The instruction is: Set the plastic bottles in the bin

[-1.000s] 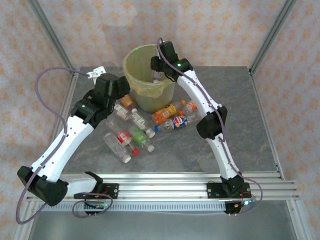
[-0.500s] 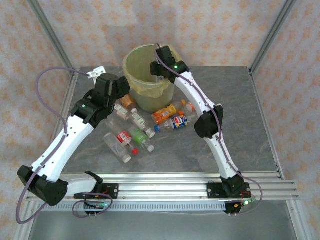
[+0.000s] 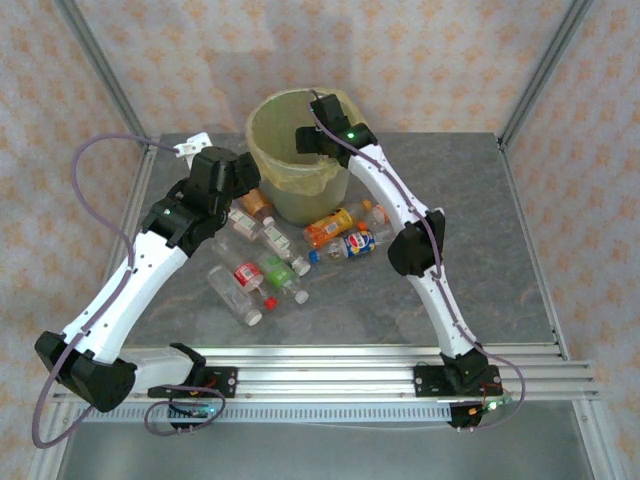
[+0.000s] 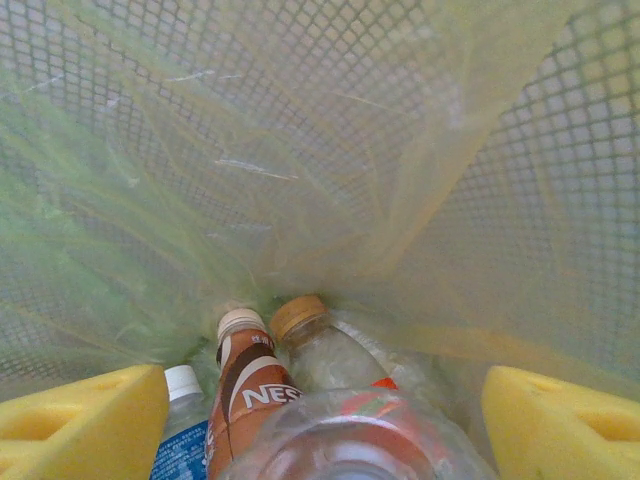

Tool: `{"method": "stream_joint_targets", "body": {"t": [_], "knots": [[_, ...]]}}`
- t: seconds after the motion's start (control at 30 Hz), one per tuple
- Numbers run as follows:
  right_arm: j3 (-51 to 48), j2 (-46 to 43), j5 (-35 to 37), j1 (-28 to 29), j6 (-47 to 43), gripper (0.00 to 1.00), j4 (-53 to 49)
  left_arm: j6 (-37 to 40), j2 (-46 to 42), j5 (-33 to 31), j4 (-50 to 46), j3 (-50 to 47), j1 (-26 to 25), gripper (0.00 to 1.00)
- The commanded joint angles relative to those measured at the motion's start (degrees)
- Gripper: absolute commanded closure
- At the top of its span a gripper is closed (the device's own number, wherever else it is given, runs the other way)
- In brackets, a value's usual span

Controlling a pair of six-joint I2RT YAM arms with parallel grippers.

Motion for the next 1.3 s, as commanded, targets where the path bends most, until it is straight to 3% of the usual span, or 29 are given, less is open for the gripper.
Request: {"method": "stream_joint_targets", "body": {"t": [0.0, 1.27], "knots": [[1.9, 0.4, 1.5, 0.2, -0.6, 0.17, 1.8, 0.0, -0.6, -1.5, -0.9, 0.5, 0.5, 0.0], [5.0, -9.7, 1.0, 0.2, -2.0, 0.06, 7.0, 0.1, -4.0, -4.6, -1.7, -0.5, 0.6, 0.0]]}}
